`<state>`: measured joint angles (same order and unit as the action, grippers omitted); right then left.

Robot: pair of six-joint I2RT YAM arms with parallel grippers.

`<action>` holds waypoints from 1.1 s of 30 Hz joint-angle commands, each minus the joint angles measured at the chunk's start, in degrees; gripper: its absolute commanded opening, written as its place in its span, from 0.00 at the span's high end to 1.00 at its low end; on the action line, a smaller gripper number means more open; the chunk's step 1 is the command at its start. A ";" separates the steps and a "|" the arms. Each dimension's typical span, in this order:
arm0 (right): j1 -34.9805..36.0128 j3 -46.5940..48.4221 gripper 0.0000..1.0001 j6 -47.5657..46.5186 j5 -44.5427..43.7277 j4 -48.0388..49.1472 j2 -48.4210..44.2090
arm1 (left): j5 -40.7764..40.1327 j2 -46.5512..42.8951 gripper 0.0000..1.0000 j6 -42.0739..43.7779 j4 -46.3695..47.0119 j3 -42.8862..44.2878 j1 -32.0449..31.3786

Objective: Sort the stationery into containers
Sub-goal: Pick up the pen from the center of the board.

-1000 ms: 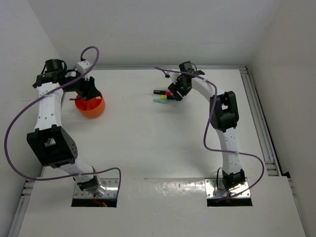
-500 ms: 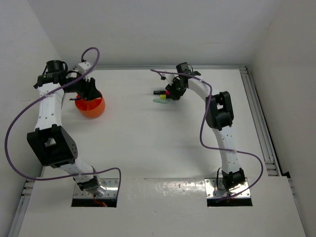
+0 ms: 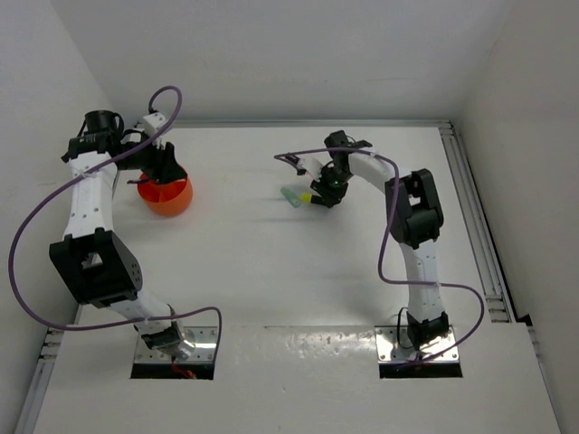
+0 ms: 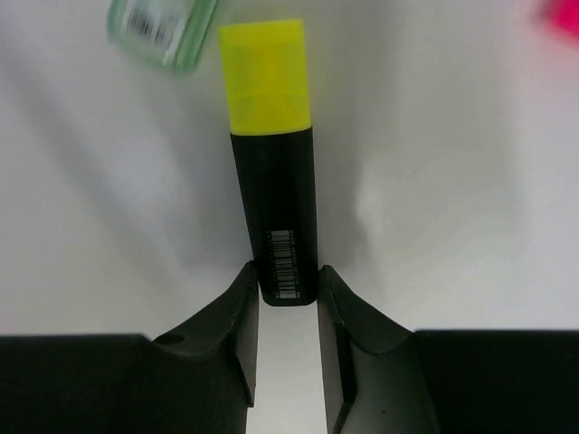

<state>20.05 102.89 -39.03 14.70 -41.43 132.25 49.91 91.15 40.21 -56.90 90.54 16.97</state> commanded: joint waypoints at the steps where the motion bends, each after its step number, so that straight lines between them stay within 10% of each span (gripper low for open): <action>1: 0.86 -5.14 0.93 -3.87 2.17 -5.68 -9.34 | 3.96 -3.34 0.45 1.54 0.21 -0.53 0.52; 7: 1.92 -14.46 1.00 9.12 8.67 -2.18 -24.19 | 14.66 -10.98 0.46 -5.73 8.63 -11.66 0.70; 16: 7.17 -20.19 1.00 45.16 21.68 14.97 -36.53 | 12.16 -28.04 0.41 -59.61 58.54 -40.34 -7.64; 24: 14.66 -14.84 1.00 52.47 18.80 15.85 -33.81 | 0.73 -23.66 0.32 -83.06 65.69 -41.06 -18.44; 33: 16.51 -13.07 1.00 52.21 16.33 14.89 -33.81 | -6.23 -20.32 0.32 -90.13 69.03 -41.50 -23.82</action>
<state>35.92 87.00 12.29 31.88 -28.36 99.50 46.74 70.78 -45.28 7.94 48.66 -5.65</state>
